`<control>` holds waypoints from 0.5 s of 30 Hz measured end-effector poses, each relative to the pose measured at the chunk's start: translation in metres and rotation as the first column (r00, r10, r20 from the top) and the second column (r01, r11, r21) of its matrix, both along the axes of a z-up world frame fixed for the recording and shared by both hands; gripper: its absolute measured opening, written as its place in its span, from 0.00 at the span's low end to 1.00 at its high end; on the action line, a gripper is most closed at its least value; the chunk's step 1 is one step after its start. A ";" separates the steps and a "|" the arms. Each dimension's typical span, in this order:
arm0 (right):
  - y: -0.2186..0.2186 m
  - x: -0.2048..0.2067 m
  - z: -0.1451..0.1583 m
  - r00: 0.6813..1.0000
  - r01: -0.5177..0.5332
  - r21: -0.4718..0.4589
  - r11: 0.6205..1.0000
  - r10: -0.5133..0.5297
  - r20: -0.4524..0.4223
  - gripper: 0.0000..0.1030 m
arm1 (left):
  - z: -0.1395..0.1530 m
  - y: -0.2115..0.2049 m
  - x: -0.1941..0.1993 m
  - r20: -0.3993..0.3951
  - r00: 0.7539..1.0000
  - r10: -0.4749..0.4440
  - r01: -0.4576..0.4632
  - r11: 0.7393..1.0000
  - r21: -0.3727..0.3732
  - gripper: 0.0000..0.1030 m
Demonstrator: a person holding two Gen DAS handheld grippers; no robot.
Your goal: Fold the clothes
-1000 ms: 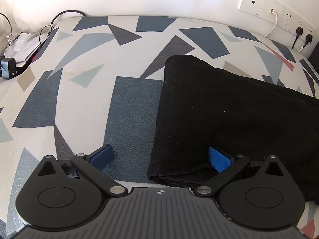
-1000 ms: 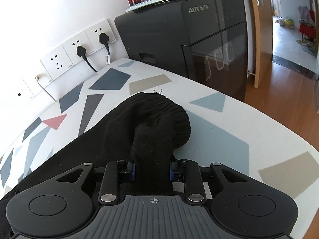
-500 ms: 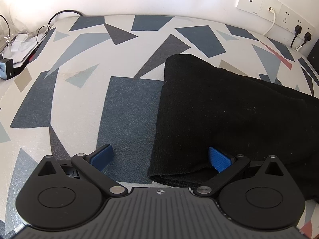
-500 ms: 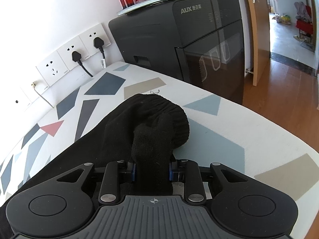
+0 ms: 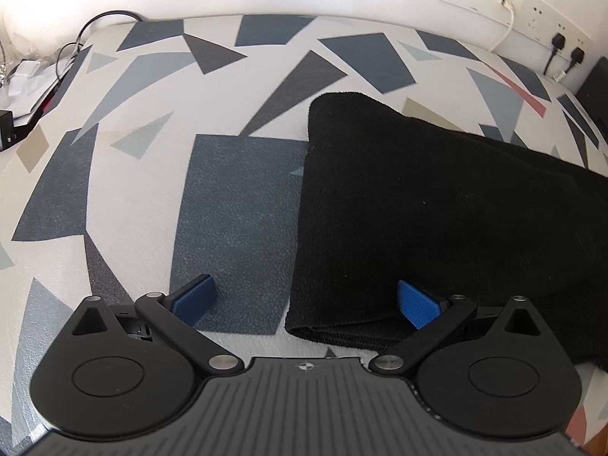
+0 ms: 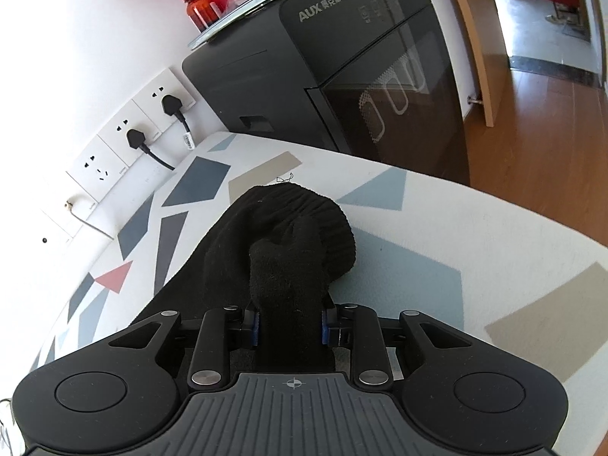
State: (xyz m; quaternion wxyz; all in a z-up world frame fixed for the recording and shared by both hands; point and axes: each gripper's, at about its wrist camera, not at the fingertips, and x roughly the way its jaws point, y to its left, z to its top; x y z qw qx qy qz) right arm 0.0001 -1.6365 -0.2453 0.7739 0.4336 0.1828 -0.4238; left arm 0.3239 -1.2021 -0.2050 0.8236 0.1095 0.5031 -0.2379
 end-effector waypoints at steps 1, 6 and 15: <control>-0.001 0.000 0.000 1.000 0.002 0.001 1.000 -0.002 -0.003 0.22 | 0.000 0.000 -0.001 -0.003 1.000 -0.009 0.009 1.000 0.002 1.00; -0.004 0.001 0.002 1.000 0.015 0.016 1.000 -0.015 -0.006 0.22 | -0.001 0.000 -0.002 -0.013 0.999 -0.036 0.036 0.999 0.003 1.00; 0.013 0.011 0.040 0.998 -0.066 -0.128 0.990 0.064 -0.020 0.22 | 0.004 0.011 0.011 -0.099 0.993 -0.061 0.055 0.997 -0.062 1.00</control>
